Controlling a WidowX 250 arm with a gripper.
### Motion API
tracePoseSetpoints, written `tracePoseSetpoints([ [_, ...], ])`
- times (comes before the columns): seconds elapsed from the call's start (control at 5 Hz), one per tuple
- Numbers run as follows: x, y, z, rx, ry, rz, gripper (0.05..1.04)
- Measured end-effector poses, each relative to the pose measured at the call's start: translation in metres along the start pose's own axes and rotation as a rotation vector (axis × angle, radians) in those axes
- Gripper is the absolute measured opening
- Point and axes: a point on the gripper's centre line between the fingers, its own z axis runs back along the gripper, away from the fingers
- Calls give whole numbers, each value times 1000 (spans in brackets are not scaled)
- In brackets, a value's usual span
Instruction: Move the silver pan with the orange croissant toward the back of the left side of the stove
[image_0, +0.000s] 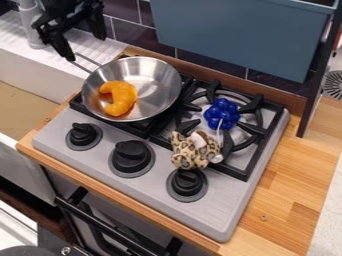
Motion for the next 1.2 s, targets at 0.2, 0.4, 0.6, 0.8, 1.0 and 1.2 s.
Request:
tracePoseSetpoints([
  [0.2,-17,-7,15,-10,39,-71,993],
  [0.4,-45,-15,21,-22,44,-336,993],
  [0.6,-70,-20,23,-43,30,-576,993],
  [0.8,-86,-19,20,-20,51,-748,993],
  [1.0,-93,-17,19,9,76,-825,993],
  [1.2,-95,-15,19,35,86,-872,993],
])
